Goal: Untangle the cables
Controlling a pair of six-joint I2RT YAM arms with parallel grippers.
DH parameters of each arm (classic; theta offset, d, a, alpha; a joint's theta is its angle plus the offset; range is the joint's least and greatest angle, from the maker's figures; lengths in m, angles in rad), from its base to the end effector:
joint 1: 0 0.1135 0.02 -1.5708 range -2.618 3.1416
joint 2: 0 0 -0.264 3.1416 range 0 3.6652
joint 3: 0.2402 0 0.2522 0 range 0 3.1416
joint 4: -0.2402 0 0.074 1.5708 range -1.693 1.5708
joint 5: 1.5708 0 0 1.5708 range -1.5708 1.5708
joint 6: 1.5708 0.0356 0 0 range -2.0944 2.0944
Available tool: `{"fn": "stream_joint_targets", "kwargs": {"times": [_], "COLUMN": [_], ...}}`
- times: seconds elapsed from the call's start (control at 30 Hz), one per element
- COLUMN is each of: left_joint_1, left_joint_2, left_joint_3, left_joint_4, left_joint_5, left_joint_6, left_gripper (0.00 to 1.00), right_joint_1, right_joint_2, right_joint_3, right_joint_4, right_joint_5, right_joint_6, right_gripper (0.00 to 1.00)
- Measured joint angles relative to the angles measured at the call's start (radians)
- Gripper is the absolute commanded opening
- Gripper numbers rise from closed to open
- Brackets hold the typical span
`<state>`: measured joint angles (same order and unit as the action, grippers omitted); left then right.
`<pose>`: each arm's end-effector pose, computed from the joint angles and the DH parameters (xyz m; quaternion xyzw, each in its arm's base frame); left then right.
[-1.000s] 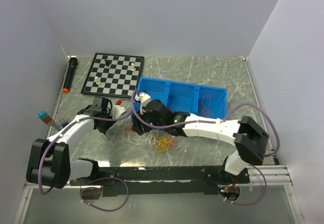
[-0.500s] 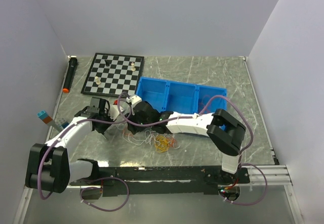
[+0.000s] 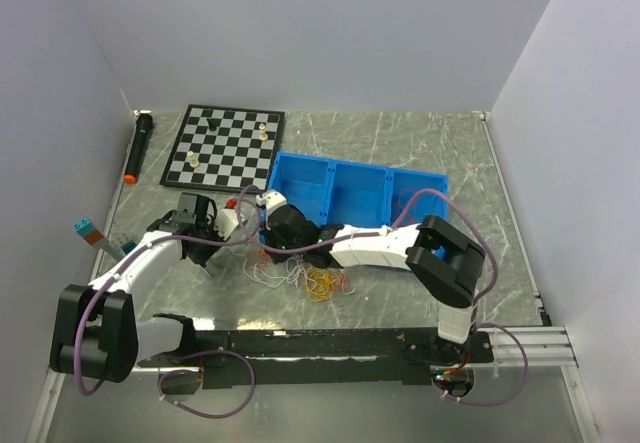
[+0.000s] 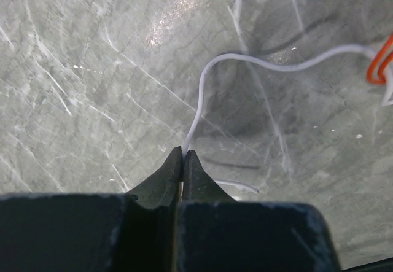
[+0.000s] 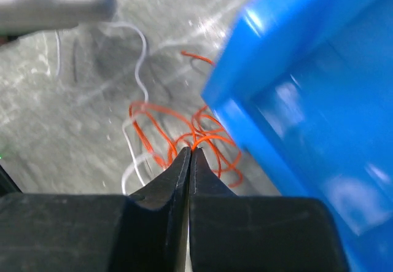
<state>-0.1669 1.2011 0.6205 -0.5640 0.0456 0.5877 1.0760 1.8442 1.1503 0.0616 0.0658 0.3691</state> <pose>0.2045 -0.0361 0.1757 0.3645 0.9066 0.0224 0.2114 0.1950 0.3565 0.1924 -0.2946 0.8415 0.2769 0.3584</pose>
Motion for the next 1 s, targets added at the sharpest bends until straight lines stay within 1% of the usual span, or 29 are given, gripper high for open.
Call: {"fn": "stream_joint_targets", "kwargs": {"times": [0.13,0.23,0.33,0.57,0.73,1.0], "left_joint_1": [0.0,0.0,0.001,0.003,0.005,0.006], "left_joint_2": [0.003,0.018,0.048,0.09,0.094,0.108], "left_joint_3": [0.0,0.0,0.0,0.0,0.0,0.0], "left_joint_4": [0.009,0.029,0.045,0.068,0.085,0.096], "left_joint_5": [0.002,0.002,0.002,0.001,-0.002,-0.017], "left_joint_6": [0.0,-0.001,-0.002,-0.004,-0.004,-0.003], "left_gripper": [0.01,0.01,0.01,0.01,0.01,0.01], "right_joint_1": [0.0,0.0,0.0,0.0,-0.017,-0.156], "right_joint_2": [-0.103,-0.27,-0.443,-0.766,-0.921,-1.112], "right_joint_3": [-0.09,-0.175,-0.206,-0.208,-0.189,-0.119], "right_joint_4": [-0.005,-0.01,-0.006,-0.03,-0.102,-0.224], "right_joint_5": [0.0,0.0,0.002,0.055,0.133,0.222], "right_joint_6": [0.008,0.015,0.019,-0.003,-0.052,-0.126], "right_gripper": [0.0,0.0,0.0,0.0,0.0,0.0]}}
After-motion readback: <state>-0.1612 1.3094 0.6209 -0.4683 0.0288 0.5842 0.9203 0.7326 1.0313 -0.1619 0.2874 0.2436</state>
